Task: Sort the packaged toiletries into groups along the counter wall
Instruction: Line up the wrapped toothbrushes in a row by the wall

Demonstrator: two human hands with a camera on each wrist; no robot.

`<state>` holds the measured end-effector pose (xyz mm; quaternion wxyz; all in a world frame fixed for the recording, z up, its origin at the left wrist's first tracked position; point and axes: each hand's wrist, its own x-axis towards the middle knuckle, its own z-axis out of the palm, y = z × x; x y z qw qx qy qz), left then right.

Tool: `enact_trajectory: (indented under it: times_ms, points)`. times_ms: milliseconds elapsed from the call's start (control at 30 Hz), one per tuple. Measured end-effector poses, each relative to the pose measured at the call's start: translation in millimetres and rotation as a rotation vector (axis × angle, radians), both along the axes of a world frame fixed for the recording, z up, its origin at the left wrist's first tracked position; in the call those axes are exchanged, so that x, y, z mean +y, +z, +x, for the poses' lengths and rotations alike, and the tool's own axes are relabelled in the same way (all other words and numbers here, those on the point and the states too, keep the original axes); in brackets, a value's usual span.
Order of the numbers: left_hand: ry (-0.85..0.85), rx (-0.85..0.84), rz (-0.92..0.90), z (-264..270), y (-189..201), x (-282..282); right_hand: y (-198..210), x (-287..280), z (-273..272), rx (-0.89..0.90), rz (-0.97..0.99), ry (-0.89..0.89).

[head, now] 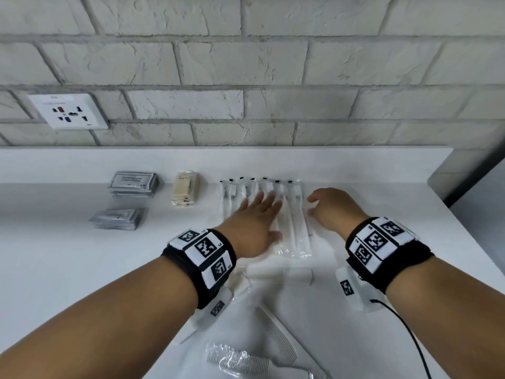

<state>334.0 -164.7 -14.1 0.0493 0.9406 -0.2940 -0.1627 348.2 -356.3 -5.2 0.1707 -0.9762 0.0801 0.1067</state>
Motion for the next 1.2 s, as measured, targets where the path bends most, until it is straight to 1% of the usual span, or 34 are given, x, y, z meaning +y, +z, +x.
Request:
enact_trajectory:
  times_ms: [67,133,200,267,533,633,667,733,800,833,867,933,1000,1033,1067,1133,1200]
  points:
    - [0.170,-0.007,0.071,4,5,18,4,1,-9,-0.024,0.050,0.064]
    - [0.294,0.064,0.177,8,6,38,8,8,-18,0.048,0.076,0.169]
    - [0.283,0.134,0.247,8,4,52,9,16,-25,0.129,-0.008,0.299]
    - [0.236,0.165,0.258,4,1,59,8,24,-29,0.159,-0.071,0.371]
    - [0.186,0.149,0.228,4,-6,69,8,31,-34,0.168,-0.092,0.389]
    - [0.210,0.124,0.171,1,-6,70,7,28,-34,0.158,-0.055,0.364]
    - [0.221,0.100,0.139,0,-5,70,7,25,-34,0.129,-0.022,0.332]
    - [0.257,0.024,0.070,-4,-4,73,8,22,-37,0.017,0.033,0.271]
    - [0.329,-0.094,-0.022,-13,1,80,13,21,-46,-0.069,0.037,0.261]
    - [0.361,-0.149,-0.056,-19,6,84,16,23,-54,-0.068,0.047,0.267]
    - [0.386,-0.160,-0.050,-27,11,89,19,27,-63,-0.041,0.065,0.283]
    - [0.391,-0.056,0.034,-47,17,98,18,39,-84,0.038,0.051,0.365]
    - [0.346,0.085,0.103,-69,16,103,11,54,-99,0.088,-0.048,0.469]
    - [0.329,0.122,0.114,-79,13,102,6,60,-104,0.090,-0.103,0.504]
    - [0.325,0.140,0.114,-90,9,100,1,65,-107,0.079,-0.142,0.526]
    - [0.343,0.120,0.090,-105,3,96,-2,72,-111,0.064,-0.179,0.519]
    - [0.379,0.105,0.072,-113,2,93,-3,71,-113,0.094,-0.167,0.447]
